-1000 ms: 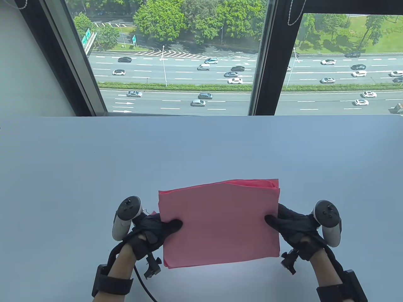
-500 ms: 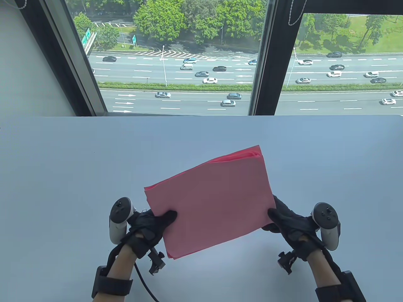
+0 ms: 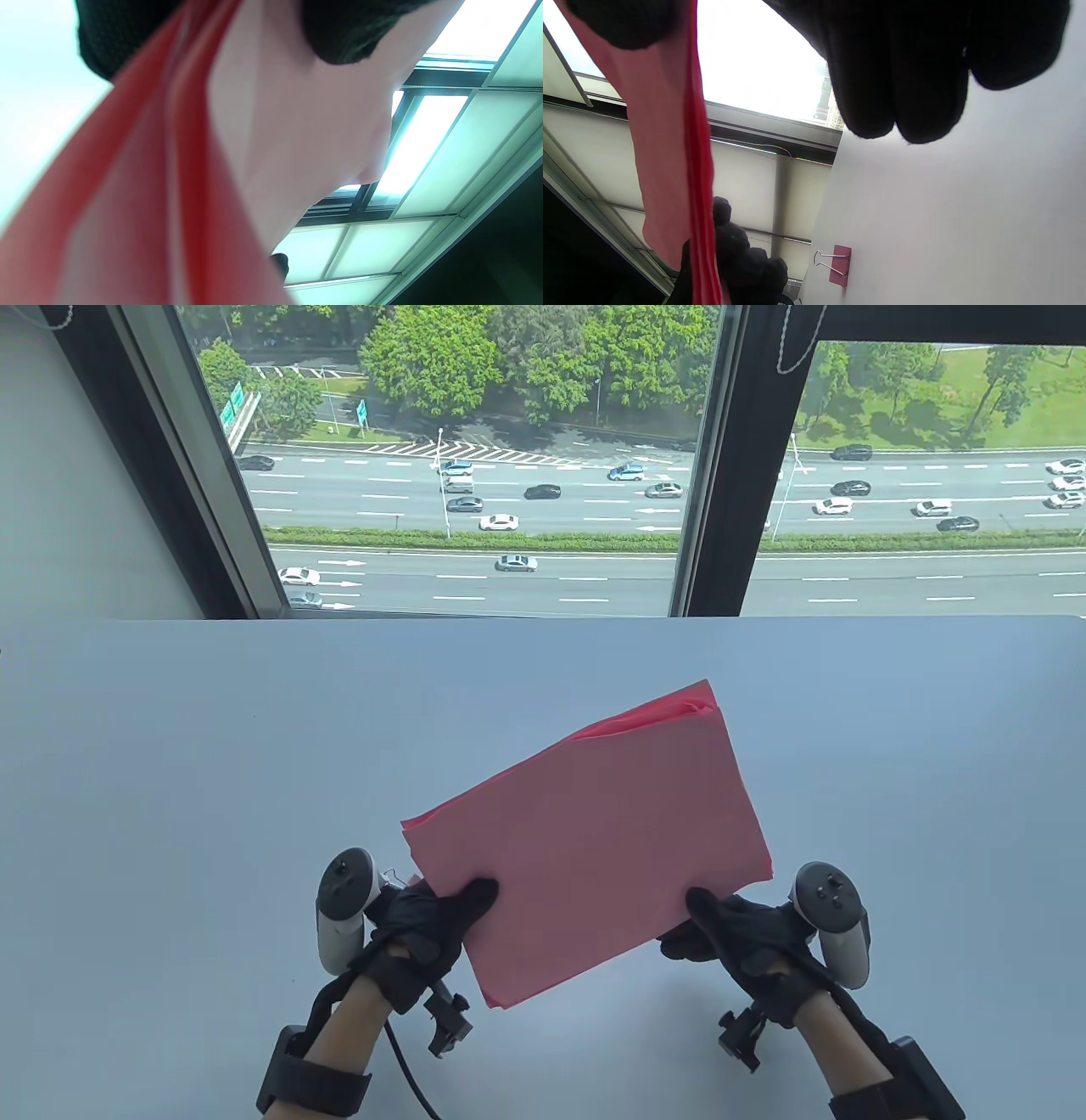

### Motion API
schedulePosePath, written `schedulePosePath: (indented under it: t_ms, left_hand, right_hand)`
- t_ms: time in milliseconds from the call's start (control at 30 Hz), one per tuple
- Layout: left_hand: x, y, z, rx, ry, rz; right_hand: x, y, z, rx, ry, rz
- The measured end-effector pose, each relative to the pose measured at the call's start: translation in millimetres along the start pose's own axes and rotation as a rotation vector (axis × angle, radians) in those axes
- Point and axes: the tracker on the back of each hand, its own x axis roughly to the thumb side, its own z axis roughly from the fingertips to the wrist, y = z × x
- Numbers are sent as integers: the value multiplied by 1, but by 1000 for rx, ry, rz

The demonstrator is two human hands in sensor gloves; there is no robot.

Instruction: Clip paper with binder clip (Left hand to clip)

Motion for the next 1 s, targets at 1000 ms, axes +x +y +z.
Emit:
schedulePosePath:
  t_ms: [1000]
  left_hand:
    - [-12,-51,-2,-53,-4,-39]
  right_hand:
    - [24,27,3,-73,-172,106]
